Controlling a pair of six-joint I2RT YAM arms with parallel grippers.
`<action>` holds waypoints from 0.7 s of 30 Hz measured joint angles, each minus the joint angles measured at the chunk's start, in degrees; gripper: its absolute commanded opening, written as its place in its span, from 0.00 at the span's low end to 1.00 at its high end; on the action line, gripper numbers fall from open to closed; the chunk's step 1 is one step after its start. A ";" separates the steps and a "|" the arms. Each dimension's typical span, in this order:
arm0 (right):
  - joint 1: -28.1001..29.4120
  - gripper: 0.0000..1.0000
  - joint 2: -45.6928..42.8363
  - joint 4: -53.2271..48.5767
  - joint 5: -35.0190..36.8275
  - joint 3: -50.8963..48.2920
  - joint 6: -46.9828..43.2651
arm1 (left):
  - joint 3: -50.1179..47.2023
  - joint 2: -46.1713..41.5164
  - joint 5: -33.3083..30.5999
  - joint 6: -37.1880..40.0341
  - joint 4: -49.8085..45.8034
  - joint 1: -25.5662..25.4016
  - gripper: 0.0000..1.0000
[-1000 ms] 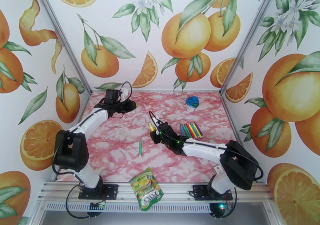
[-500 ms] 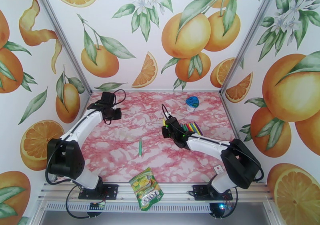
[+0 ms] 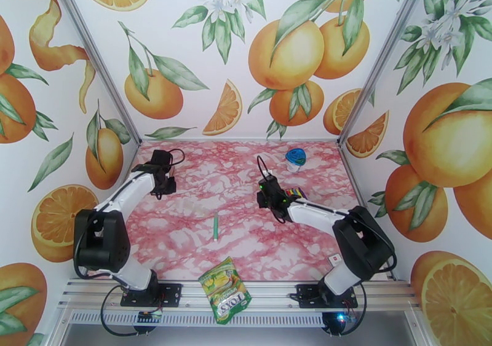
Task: Open the pen caps
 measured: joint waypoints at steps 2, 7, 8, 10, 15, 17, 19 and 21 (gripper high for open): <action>-0.50 0.04 0.96 -0.52 0.22 0.24 0.35 | -0.50 0.87 0.11 0.02 0.11 0.37 0.00; -1.38 0.04 2.40 -1.81 0.90 0.57 1.29 | -1.70 3.15 1.42 0.02 0.55 0.72 0.00; -1.53 0.04 2.73 -2.03 1.03 0.63 1.49 | -1.86 3.69 1.70 -0.02 0.79 0.76 0.00; -1.75 0.04 3.26 -2.12 1.09 0.72 1.70 | -2.01 4.72 2.14 0.02 1.14 0.83 0.00; -2.34 0.05 4.98 -2.64 1.29 1.31 2.36 | -2.43 6.45 3.34 0.04 2.21 1.64 0.03; -2.62 0.05 5.40 -2.71 1.49 1.38 2.60 | -2.60 6.95 4.15 0.17 2.75 2.01 0.04; -2.67 0.05 5.73 -2.89 1.79 1.46 2.86 | -2.58 7.54 4.59 0.28 3.10 2.19 0.06; -2.69 0.06 6.21 -3.32 2.16 1.77 2.99 | -2.60 8.26 5.49 0.68 3.34 2.25 0.06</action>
